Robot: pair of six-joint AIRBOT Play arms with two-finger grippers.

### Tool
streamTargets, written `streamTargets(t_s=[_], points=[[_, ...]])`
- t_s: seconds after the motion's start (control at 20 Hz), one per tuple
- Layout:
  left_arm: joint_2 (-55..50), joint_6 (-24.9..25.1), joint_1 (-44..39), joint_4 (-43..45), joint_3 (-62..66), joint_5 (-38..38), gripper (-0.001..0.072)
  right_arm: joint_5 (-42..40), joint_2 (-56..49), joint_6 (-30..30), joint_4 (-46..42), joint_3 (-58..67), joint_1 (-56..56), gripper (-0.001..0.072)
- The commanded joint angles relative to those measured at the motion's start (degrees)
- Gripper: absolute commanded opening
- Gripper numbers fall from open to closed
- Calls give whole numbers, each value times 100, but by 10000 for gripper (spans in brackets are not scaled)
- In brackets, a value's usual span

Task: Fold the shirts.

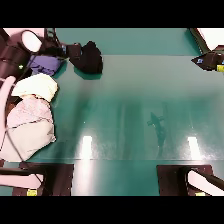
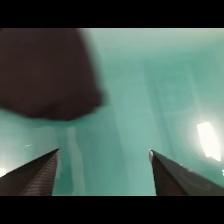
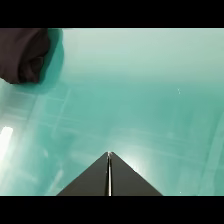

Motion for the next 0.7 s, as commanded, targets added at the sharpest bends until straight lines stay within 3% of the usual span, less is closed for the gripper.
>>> streamTargets(t_s=[0.0,0.25,0.5,0.55,0.65], points=[[-1123,-153,557,-861,2,409,681,4,0,0,0,2,4,13],[-2157,798,704,-2605,7,1473,681,2,-2,0,-2,2,4,13],[-2378,1001,695,-2874,98,2229,673,0,-2,2,-4,2,4,13],[-2376,1001,695,-2876,179,2302,578,0,-2,2,-4,2,4,13],[-2374,999,695,-2876,424,2291,240,4,-2,0,-2,2,4,13]])
